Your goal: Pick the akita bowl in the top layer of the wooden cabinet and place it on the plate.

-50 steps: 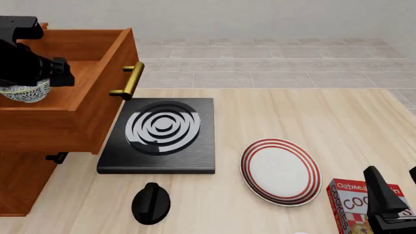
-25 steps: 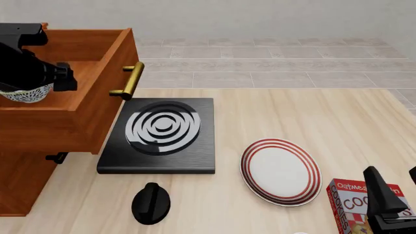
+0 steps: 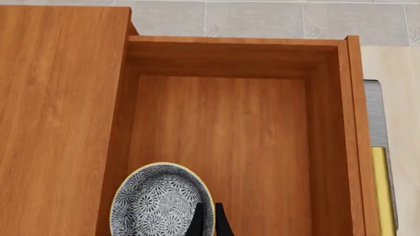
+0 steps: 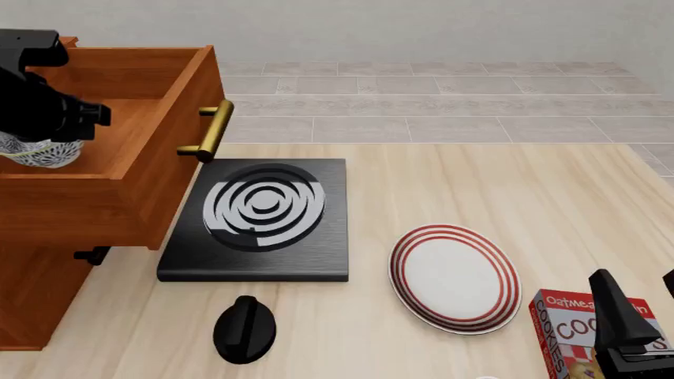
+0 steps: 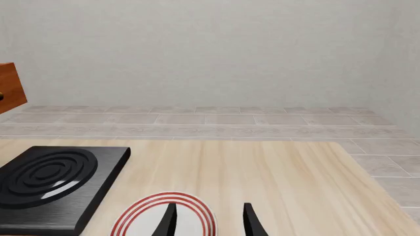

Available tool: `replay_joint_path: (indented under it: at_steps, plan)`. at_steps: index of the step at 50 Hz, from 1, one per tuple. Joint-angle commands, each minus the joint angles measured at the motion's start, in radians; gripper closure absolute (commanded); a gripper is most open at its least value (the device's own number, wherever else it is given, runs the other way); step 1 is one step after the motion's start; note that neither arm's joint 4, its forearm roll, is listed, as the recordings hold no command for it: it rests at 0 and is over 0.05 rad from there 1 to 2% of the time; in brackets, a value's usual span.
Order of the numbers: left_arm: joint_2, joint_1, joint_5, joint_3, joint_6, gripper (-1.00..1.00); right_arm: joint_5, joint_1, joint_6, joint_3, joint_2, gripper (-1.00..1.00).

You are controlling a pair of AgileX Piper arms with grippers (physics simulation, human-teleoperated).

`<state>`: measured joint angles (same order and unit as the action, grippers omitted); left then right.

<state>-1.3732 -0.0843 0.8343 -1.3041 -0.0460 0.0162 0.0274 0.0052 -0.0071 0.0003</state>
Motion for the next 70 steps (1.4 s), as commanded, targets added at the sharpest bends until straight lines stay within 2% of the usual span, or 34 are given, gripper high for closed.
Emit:
replay_joint_path:
  at_steps: [1,16,27,36,48,59,70]
  plan:
    - [-0.003,0.024,0.004,-0.008,0.011,1.0,0.0,-0.001,0.0,-0.001,0.0,-1.0]
    - [-0.001,0.097,0.024,-0.061,0.071,1.0,0.003,-0.002,0.0,0.0,0.0,-1.0]
    - [-0.005,0.135,0.041,-0.104,0.085,1.0,0.003,-0.003,0.001,0.0,0.0,-1.0]
    - [-0.011,0.163,0.071,-0.178,0.106,1.0,0.004,-0.003,0.002,0.0,0.0,-1.0]
    - [-0.02,0.202,0.103,-0.27,0.1,1.0,0.005,-0.004,0.0,0.0,0.0,-1.0]
    - [-0.018,0.193,0.109,-0.29,0.079,1.0,0.006,-0.004,0.001,0.0,0.0,-1.0]
    - [-0.036,0.203,0.133,-0.384,0.063,1.0,0.006,-0.005,0.0,0.0,0.0,-1.0]
